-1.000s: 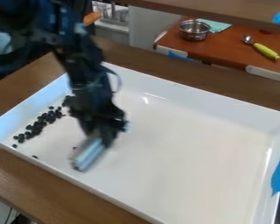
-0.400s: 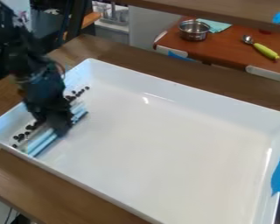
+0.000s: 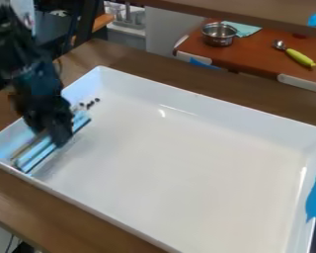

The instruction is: Sweep into pile

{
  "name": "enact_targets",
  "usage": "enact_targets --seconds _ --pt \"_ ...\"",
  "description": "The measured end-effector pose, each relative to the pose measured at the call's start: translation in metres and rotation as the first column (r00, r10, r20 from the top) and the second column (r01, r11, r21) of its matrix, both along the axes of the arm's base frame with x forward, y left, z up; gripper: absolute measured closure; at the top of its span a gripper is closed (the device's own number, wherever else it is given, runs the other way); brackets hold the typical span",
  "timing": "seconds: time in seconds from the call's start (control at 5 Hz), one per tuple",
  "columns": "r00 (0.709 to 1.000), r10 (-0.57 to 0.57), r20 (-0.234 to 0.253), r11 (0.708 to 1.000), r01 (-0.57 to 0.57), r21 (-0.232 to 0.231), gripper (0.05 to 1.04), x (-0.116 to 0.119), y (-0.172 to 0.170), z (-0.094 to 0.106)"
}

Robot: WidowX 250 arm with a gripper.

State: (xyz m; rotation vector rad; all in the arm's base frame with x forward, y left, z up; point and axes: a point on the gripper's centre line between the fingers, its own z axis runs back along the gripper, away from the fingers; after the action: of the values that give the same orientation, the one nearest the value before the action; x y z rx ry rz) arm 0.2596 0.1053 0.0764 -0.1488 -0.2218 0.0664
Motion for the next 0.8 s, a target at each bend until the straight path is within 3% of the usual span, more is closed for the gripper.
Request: enact_targets --seconds 0.2,0.4,0.8 --pt "0.999 0.031 -0.020 0.997 -0.032 -0.065 0.707 0.015 -0.034 0.021" --pt "0.996 0.055 -0.071 0.996 -0.060 -0.071 0.706 0.024 -0.078 0.032" --pt "0.995 0.047 -0.083 0.999 -0.046 0.019 0.707 0.031 -0.171 0.039"
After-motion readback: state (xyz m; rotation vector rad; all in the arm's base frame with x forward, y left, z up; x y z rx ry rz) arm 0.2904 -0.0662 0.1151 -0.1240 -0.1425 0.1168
